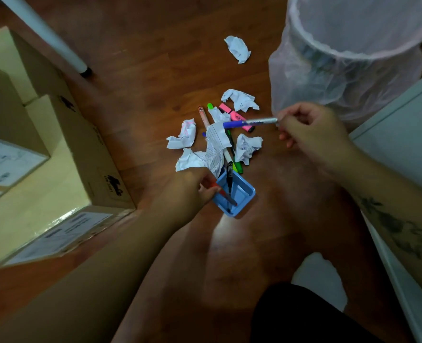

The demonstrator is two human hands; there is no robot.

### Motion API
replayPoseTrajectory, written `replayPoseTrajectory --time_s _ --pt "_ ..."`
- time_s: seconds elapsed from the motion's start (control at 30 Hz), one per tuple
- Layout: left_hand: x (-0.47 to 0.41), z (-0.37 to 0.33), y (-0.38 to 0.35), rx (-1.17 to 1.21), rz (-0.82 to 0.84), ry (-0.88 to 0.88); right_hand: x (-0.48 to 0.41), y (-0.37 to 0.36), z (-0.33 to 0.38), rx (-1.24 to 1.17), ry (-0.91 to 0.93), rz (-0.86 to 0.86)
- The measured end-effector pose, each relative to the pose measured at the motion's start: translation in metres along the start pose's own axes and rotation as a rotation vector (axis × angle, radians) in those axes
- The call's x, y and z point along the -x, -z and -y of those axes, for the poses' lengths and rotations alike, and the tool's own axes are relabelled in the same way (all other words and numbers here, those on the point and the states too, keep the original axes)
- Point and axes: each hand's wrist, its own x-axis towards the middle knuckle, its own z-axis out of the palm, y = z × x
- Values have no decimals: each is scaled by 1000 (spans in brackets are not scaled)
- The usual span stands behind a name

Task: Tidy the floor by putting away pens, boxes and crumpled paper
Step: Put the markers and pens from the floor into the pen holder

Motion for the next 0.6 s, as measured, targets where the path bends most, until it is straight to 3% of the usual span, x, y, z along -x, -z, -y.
replayPoseTrajectory --time_s 0.17,0.4,0.6 --pt "-22 14 15 -56 -52 12 11 -9 10 202 133 210" --pt "-69 43 18 -141 -69 75 5 -7 16 145 201 188" --pt "-104 30 -4 -227 38 -217 0 -11 7 377 128 466"
